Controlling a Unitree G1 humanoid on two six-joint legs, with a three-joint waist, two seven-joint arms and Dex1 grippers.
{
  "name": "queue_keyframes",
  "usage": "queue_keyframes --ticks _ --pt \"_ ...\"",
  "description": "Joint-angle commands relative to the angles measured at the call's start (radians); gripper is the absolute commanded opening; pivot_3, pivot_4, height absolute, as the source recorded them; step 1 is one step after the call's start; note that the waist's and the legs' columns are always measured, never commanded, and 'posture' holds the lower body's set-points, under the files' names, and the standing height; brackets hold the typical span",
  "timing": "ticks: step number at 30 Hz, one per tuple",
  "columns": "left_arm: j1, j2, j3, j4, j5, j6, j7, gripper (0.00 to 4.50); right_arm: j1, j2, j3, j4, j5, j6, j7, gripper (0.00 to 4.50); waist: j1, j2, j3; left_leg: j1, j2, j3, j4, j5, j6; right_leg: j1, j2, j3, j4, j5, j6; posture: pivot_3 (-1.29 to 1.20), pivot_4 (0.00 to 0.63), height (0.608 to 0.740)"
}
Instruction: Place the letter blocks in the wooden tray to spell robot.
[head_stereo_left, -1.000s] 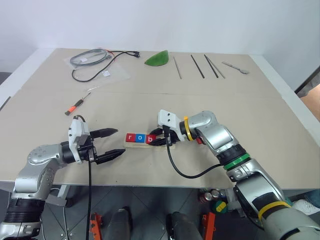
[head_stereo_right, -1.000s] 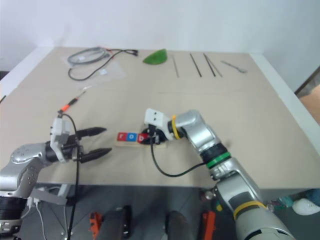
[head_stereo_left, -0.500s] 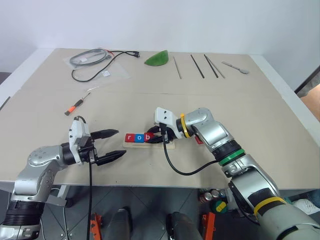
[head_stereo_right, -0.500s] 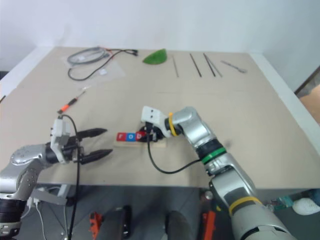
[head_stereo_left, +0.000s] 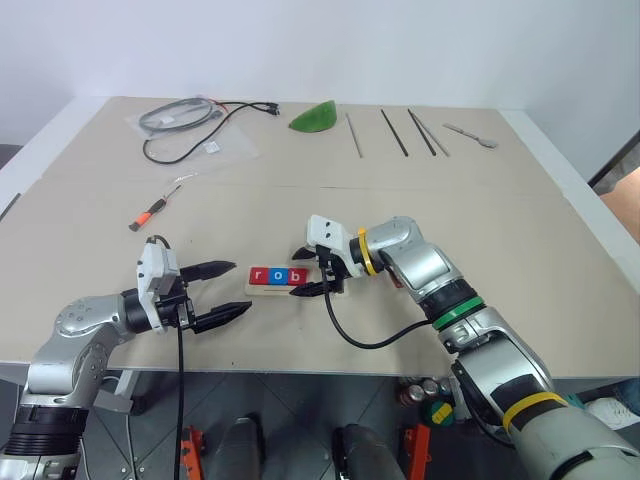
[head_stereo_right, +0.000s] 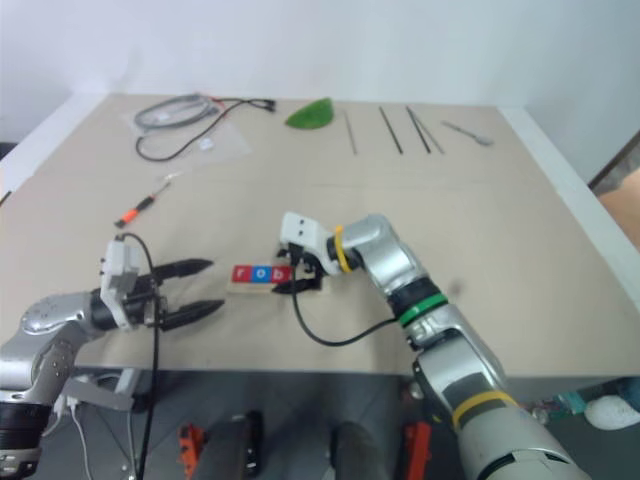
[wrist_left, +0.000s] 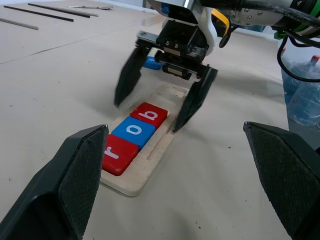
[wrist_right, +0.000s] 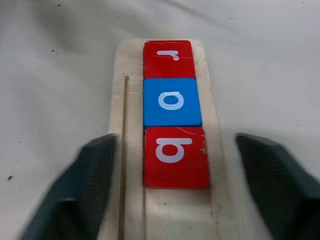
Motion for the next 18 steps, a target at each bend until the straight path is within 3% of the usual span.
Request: queue_keyframes --ticks 1,7,13,18 --pt "-0.002 -0.003 0.011 -0.028 -0.016 -0.005 -0.005 4.5 -0.082 -0.025 -0.101 -0.006 0.065 0.031 0.032 4.4 0.0 0.0 0.0 0.0 0.0 0.0 0.0 0.0 0.0 0.0 0.0 0.0 0.0 0.0 0.0 0.0 0.15 0.74" --pt "-0.041 -0.015 -0.033 -0.033 -0.009 -0.001 -0.023 4.5 -0.065 -0.151 -0.197 -0.141 0.155 0.102 0.126 4.4 0.005 0.0 0.0 0.0 0.0 0.0 0.0 0.0 0.0 0.0 0.0 0.0 0.0 0.0 0.0 0.0 0.15 0.74" --pt "-0.097 -0.034 -0.064 -0.032 -0.01 0.008 -0.031 4.5 0.207 -0.389 -0.293 -0.346 0.189 0.125 0.14 4.4 0.025 0.0 0.0 0.0 -0.001 0.001 0.0 -0.001 -0.001 0.001 -0.001 0.0 0.0 -0.003 0.001 0.0 0.15 0.74" --pt "-0.134 -0.043 -0.08 0.003 -0.008 0.007 -0.053 4.5 0.342 -0.496 -0.382 -0.299 0.183 0.09 0.071 4.4 0.019 0.0 0.0 0.0 0.0 0.001 0.0 -0.001 -0.001 0.0 0.0 0.001 0.0 -0.002 0.001 0.0 0.15 0.74"
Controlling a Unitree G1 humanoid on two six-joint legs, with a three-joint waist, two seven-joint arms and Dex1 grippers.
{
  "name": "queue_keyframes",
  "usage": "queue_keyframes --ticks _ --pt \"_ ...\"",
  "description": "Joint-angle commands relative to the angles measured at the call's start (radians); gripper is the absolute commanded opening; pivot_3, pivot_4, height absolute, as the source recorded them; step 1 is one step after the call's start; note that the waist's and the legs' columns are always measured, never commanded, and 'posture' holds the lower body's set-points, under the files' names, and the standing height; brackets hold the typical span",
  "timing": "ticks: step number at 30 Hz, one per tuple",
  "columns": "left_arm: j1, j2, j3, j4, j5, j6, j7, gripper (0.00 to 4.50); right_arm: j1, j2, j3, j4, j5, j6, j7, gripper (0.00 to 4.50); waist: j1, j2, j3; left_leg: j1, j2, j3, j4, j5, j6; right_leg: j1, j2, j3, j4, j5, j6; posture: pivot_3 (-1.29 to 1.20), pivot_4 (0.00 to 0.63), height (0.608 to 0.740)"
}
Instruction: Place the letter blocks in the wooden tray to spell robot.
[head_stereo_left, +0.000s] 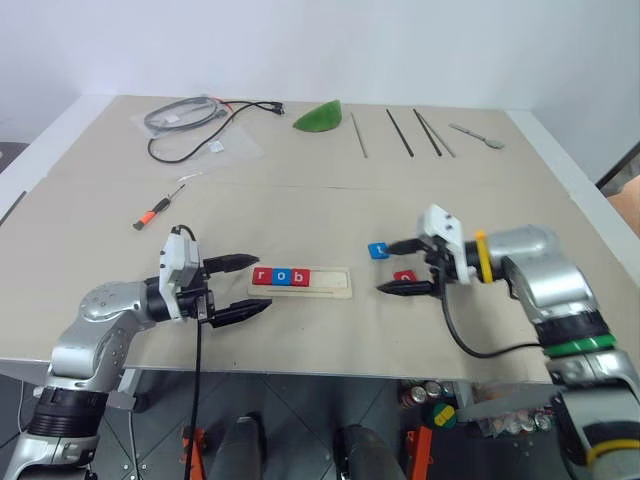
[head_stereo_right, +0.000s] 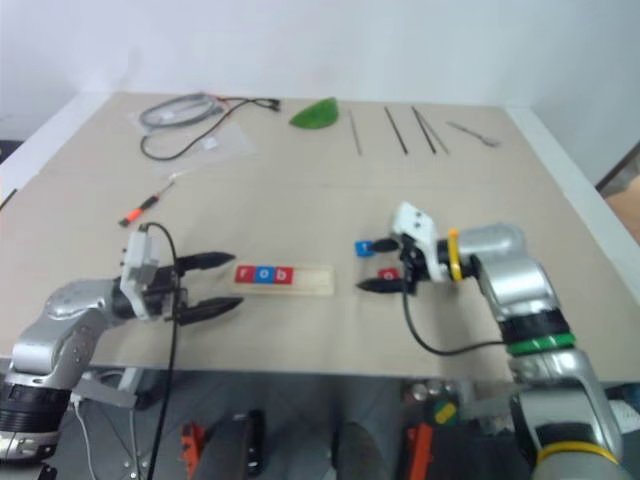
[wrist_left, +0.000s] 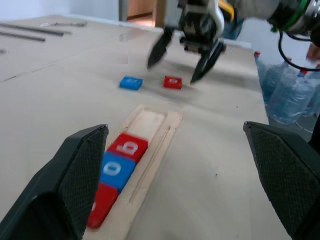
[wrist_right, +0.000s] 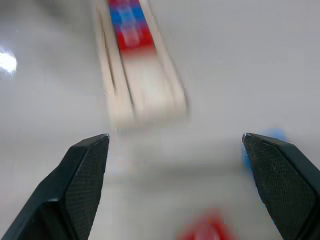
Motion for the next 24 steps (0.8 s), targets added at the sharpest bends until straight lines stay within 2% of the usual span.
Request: queue_keyframes --ticks 1,9,24 --pt "-0.03 -0.002 -0.002 0.012 -0.007 -0.003 -0.025 4.5 0.008 -0.05 -0.085 0.016 0.01 -0.035 -0.042 4.4 -0.001 0.0 0.0 0.0 0.0 0.0 0.0 0.0 0.0 0.0 0.0 0.001 0.0 0.0 0.001 0.0 0.15 0.74" --pt "-0.075 -0.019 -0.019 0.052 0.007 -0.01 -0.046 4.5 0.008 -0.046 -0.102 0.112 0.023 -0.061 -0.048 4.4 -0.002 0.0 0.0 0.001 0.0 -0.001 0.005 0.0 0.0 0.002 0.001 0.002 0.0 0.0 0.005 0.0 0.15 0.74" --pt "-0.039 0.001 0.006 0.027 -0.007 0.002 -0.039 4.5 -0.012 0.0 -0.067 0.282 -0.018 -0.159 -0.042 4.4 -0.002 0.0 0.0 0.001 0.0 -0.001 0.005 0.0 0.0 0.003 0.002 0.003 0.0 0.0 0.005 0.0 0.15 0.74"
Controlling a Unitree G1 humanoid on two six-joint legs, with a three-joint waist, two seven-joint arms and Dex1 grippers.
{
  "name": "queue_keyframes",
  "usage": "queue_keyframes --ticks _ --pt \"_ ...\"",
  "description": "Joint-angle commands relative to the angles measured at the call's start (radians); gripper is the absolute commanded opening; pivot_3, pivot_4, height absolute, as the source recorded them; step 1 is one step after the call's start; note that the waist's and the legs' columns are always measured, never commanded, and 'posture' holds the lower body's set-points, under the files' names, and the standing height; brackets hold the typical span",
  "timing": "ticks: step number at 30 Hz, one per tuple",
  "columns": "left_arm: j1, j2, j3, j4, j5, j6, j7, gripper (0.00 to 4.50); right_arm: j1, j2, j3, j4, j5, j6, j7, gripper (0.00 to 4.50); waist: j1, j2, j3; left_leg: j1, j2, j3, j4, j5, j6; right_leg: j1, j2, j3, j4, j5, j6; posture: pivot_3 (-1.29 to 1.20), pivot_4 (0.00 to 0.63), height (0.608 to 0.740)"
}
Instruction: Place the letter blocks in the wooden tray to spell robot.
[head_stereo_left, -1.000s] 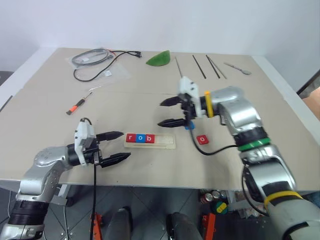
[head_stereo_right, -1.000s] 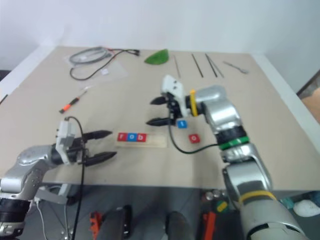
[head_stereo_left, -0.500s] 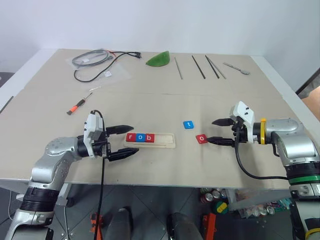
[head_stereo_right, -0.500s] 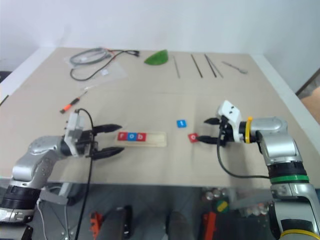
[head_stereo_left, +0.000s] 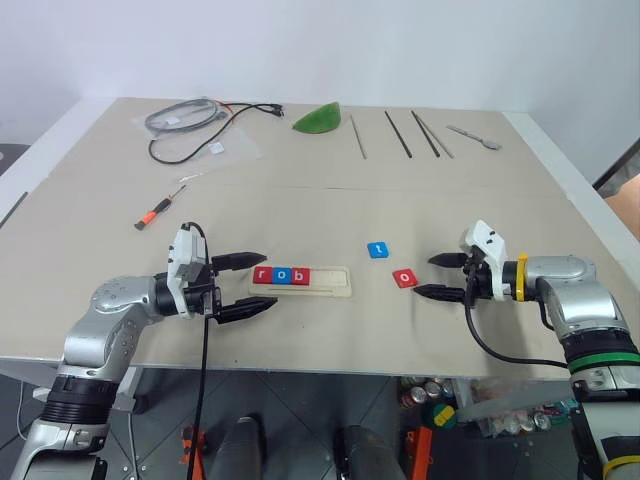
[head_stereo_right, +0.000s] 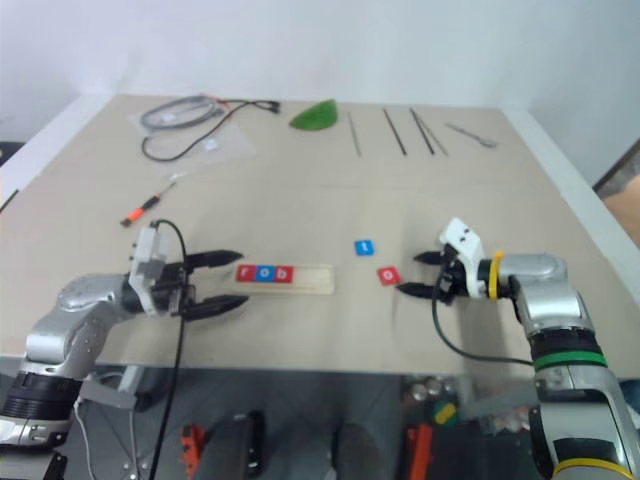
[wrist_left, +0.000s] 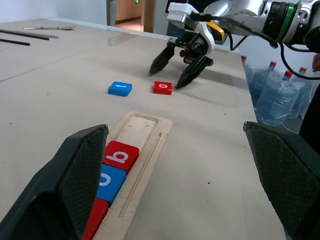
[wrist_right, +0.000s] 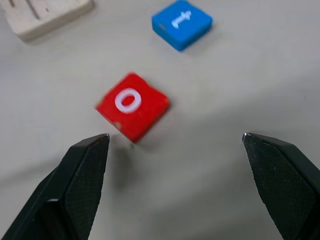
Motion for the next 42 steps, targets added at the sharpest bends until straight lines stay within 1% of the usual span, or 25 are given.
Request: queue_keyframes --ticks 1,10,20,23,28,29,36,39,42 --pt "0.001 0.019 0.026 -0.036 -0.012 0.004 -0.004 4.5 -0.028 0.01 0.002 -0.005 0.004 -0.018 0.016 4.4 0.0 0.0 0.0 0.0 0.0 0.0 0.0 0.0 0.0 0.0 0.0 0.0 0.0 0.0 0.0 0.0 0.15 0.74" --pt "0.013 0.032 0.035 -0.048 -0.022 0.013 0.0 4.5 -0.014 0.043 0.01 -0.065 0.014 -0.007 0.029 4.4 0.0 0.0 0.0 0.0 0.0 0.0 0.0 0.0 0.0 0.0 0.0 0.0 0.0 0.0 0.0 0.0 0.15 0.74" --pt "0.02 0.034 0.04 -0.052 -0.024 0.017 0.003 4.5 0.008 0.038 0.018 -0.087 0.016 -0.002 0.047 4.4 0.004 0.0 0.0 0.0 0.0 0.0 0.0 0.0 0.0 0.0 0.0 0.0 0.0 0.0 0.0 0.0 0.15 0.74" --pt "0.019 0.036 0.042 -0.052 -0.024 0.017 0.003 4.5 0.015 0.033 0.016 -0.083 0.017 -0.008 0.052 3.57 0.005 0.0 0.0 0.0 0.0 0.0 0.0 0.0 0.0 0.0 0.0 0.0 0.0 0.0 0.0 0.0 0.15 0.74" --pt "0.015 0.04 0.046 -0.049 -0.028 0.02 0.001 4.5 0.018 0.031 0.011 -0.088 0.023 -0.004 0.055 1.83 0.005 0.0 0.0 0.0 0.0 0.0 0.0 0.0 0.0 0.0 0.0 0.0 0.0 0.0 0.0 0.0 0.15 0.74" --pt "0.014 0.04 0.046 -0.048 -0.027 0.02 0.001 4.5 0.018 0.031 0.01 -0.088 0.024 -0.003 0.055 1.71 0.005 0.0 0.0 0.0 0.0 0.0 0.0 0.0 0.0 0.0 0.0 0.0 0.0 0.0 0.0 0.0 0.15 0.74" --pt "0.003 0.046 0.05 -0.034 -0.026 0.02 -0.002 4.5 -0.001 0.046 0.009 -0.123 0.029 0.016 0.033 1.71 0.005 0.0 0.0 0.0 0.0 0.0 0.0 0.0 0.0 0.0 0.0 0.0 0.0 0.0 0.0 0.0 0.15 0.74" --pt "0.004 0.066 0.06 -0.027 -0.021 0.017 -0.011 4.5 -0.02 0.065 0.018 -0.223 0.044 0.082 0.01 1.71 0.003 0.0 0.0 0.0 0.0 0.0 0.0 0.0 0.0 0.0 0.0 0.0 0.0 0.0 0.0 0.0 0.15 0.74" --pt "0.004 0.083 0.073 -0.017 -0.019 0.01 -0.013 4.5 -0.027 0.081 0.051 -0.37 0.049 0.18 -0.019 1.71 0.001 0.0 0.0 0.0 0.001 0.0 0.0 0.0 0.0 -0.001 0.001 0.0 0.0 0.001 0.0 0.0 0.15 0.74"
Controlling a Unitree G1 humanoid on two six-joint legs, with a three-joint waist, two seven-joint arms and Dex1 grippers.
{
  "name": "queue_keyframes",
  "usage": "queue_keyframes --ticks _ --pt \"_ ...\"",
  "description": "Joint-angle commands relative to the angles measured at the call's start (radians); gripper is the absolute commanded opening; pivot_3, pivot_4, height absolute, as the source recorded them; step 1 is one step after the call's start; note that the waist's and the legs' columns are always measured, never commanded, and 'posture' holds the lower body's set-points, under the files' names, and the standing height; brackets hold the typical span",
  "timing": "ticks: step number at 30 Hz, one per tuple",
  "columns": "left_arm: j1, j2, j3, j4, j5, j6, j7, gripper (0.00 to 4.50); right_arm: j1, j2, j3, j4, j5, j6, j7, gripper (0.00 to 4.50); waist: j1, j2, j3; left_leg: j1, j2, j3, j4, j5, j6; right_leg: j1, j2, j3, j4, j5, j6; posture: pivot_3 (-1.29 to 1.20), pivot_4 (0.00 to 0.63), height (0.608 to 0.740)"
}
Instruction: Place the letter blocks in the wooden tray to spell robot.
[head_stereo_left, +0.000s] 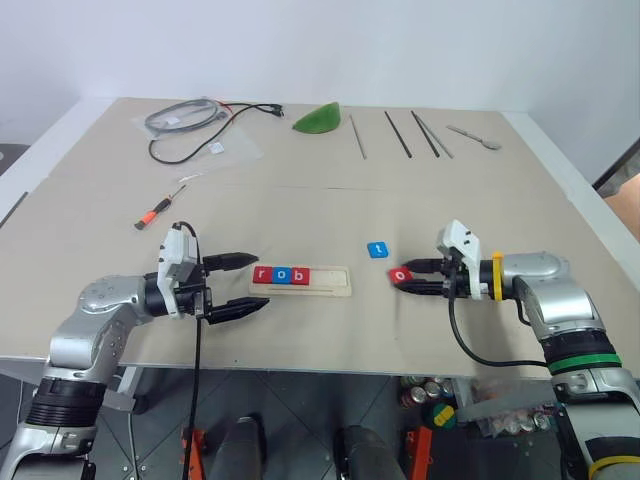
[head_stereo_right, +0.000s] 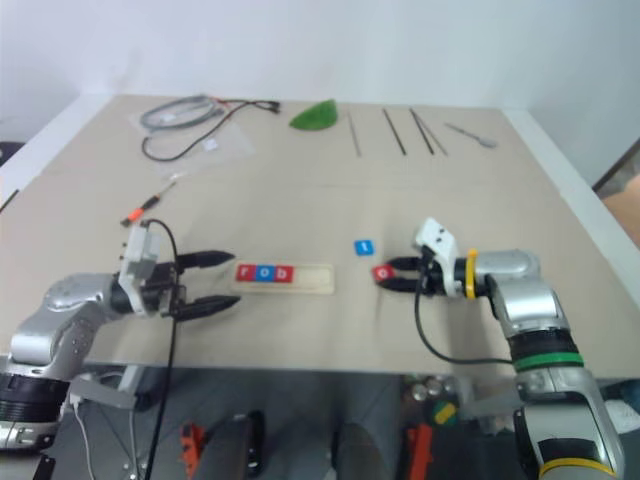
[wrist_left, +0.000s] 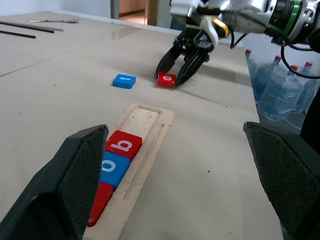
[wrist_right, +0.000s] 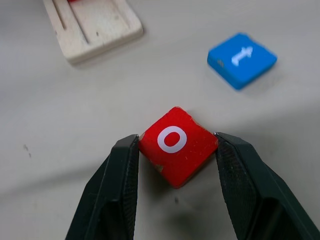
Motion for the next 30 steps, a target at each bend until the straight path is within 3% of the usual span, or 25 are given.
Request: queue_keyframes --ticks 1,7,15,22,30 --pt "-0.012 0.022 0.05 0.001 -0.012 -0.009 -0.008 4.5 -0.032 0.013 0.022 -0.198 0.033 0.117 -0.032 1.71 0.001 0.0 0.0 0.0 0.0 0.0 -0.001 0.0 0.0 0.0 0.0 0.0 0.0 0.0 0.0 0.0 0.15 0.74" --pt "0.022 0.017 0.064 -0.03 -0.016 -0.006 0.007 4.5 -0.107 0.096 -0.001 -0.404 0.127 0.504 -0.213 1.71 0.003 0.0 0.0 0.0 0.001 0.001 -0.001 0.0 0.0 -0.001 0.0 0.0 0.0 0.001 -0.002 0.0 0.15 0.74" --pt "0.063 0.007 0.076 -0.059 -0.022 -0.008 0.026 4.5 -0.083 0.214 0.049 -0.623 0.144 0.817 -0.466 1.71 0.005 0.0 0.0 -0.001 0.002 0.001 -0.002 -0.001 -0.001 -0.002 0.0 -0.001 0.0 0.002 -0.007 0.0 0.15 0.74" --pt "0.047 -0.002 0.077 -0.049 -0.009 -0.029 0.037 4.5 -0.114 0.305 0.033 -0.672 0.162 0.983 -0.621 1.71 0.005 0.0 0.0 -0.001 0.002 0.001 -0.002 0.0 -0.001 -0.002 0.0 -0.001 0.0 0.003 -0.007 0.0 0.15 0.74" --pt "0.04 -0.016 0.058 -0.047 0.0 -0.035 0.028 4.5 -0.086 0.303 0.092 -0.689 0.162 0.965 -0.691 1.71 0.004 0.0 0.0 -0.001 0.003 0.001 -0.002 0.0 -0.001 -0.002 0.0 -0.001 0.0 0.002 -0.007 0.0 0.15 0.74"
